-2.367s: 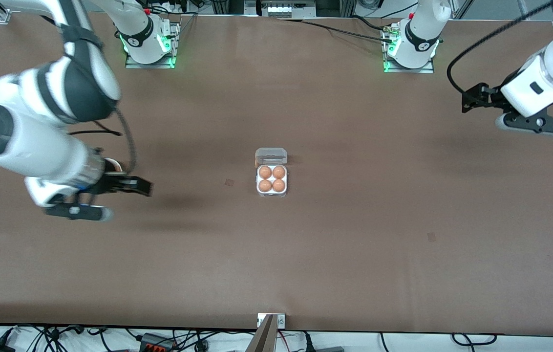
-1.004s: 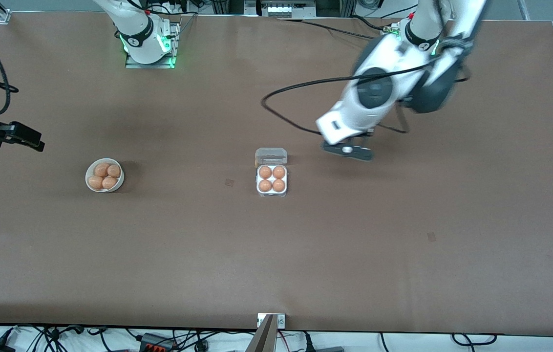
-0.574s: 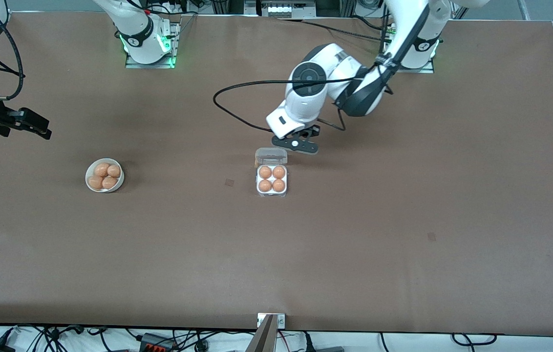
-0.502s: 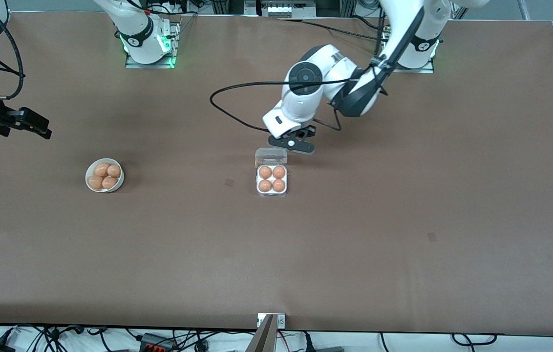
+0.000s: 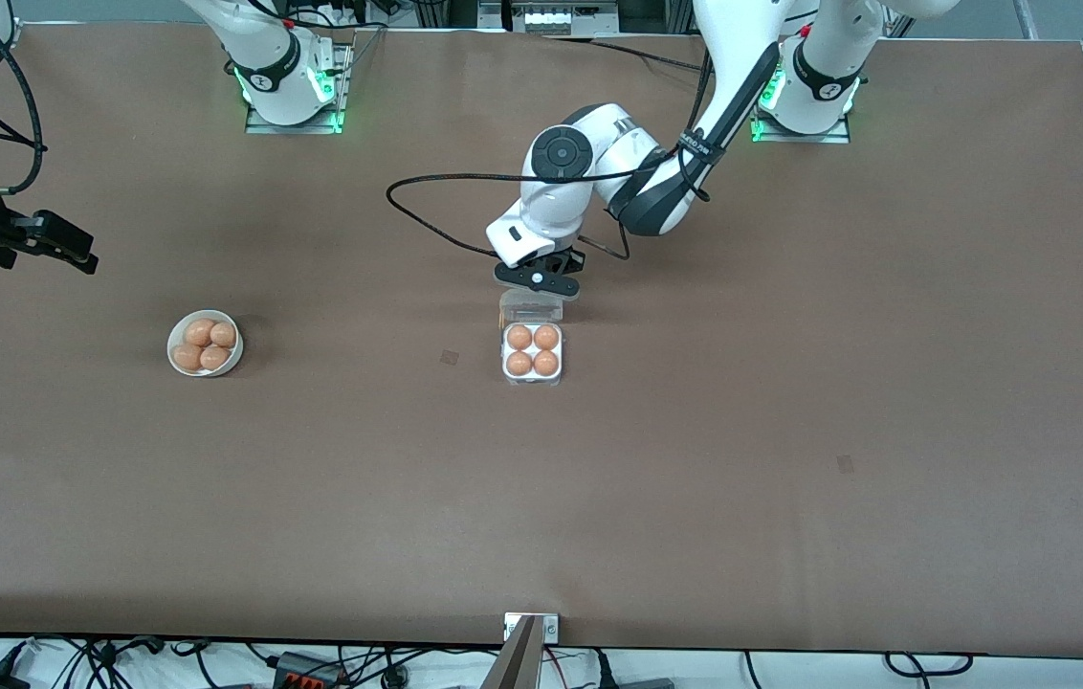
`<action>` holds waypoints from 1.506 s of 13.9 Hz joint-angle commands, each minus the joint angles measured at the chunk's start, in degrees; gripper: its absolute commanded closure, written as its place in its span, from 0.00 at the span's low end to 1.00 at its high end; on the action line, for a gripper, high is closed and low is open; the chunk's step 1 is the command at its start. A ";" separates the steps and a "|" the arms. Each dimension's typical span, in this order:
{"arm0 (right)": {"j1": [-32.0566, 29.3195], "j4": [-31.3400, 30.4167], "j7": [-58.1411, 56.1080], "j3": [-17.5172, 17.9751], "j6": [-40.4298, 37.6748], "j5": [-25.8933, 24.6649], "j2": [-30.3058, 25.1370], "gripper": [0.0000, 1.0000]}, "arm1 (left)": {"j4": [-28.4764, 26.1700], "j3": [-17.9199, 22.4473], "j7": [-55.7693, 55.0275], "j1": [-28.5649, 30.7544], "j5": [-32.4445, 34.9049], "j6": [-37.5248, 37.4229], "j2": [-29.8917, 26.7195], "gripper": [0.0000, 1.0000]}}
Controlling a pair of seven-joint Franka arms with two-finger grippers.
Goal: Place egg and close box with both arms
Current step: 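Reach the left gripper to the open clear carton lid, then fold the clear lid over the eggs with the left gripper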
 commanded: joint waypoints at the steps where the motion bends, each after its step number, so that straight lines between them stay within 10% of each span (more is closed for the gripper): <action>1: -0.41 0.45 -1.08 0.35 0.18 0.04 -0.18 0.00 | 0.58 0.84 -0.88 -0.21 3.61 6.78 1.83 0.99; 9: 0.38 0.45 -1.34 0.00 -0.43 0.04 -0.26 0.00 | 1.55 3.92 -0.71 1.81 7.68 13.68 1.07 0.99; 21: 0.30 0.37 -4.66 -1.14 -1.84 0.22 -0.79 0.00 | 2.34 3.12 25.81 22.70 6.80 -39.58 -24.42 0.83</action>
